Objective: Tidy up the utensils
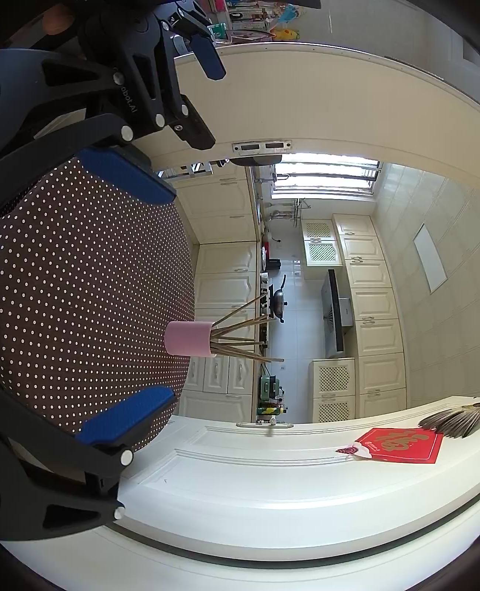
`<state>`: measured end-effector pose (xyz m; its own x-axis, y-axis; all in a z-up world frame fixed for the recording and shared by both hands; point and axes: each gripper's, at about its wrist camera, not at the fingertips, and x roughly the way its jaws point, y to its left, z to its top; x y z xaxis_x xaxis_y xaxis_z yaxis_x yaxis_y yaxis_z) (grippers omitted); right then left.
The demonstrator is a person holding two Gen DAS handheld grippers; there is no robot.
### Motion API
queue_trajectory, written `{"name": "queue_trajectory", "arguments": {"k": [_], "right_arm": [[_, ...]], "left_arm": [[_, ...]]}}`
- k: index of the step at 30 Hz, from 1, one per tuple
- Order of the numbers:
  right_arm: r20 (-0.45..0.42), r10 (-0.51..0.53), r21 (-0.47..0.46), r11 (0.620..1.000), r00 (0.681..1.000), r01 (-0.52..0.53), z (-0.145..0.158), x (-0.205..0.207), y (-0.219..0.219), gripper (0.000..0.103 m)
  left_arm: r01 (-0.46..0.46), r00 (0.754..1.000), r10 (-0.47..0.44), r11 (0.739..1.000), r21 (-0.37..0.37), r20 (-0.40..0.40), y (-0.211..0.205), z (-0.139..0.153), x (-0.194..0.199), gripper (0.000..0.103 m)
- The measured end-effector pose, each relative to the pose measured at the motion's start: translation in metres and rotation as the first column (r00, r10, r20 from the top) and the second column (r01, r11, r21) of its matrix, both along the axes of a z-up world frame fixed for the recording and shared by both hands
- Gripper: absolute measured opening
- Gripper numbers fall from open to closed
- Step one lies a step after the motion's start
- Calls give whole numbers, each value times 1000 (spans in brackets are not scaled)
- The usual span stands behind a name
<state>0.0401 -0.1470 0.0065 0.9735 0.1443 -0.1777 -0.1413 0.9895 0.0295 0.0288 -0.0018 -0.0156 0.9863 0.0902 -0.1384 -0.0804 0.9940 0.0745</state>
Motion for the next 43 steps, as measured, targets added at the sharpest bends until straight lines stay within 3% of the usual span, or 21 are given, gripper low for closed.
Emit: {"name": "queue_trajectory", "arguments": {"k": [34, 43], "right_arm": [[-14, -1, 9, 1000, 1000, 1, -1, 4, 4, 95], [-94, 26, 47, 999, 995, -22, -17, 23, 2, 95]], "left_arm": [[-7, 1000, 7, 1000, -4, -14, -3, -2, 6, 96], [-9, 994, 8, 1000, -12, -112, -5, -15, 28, 96]]}}
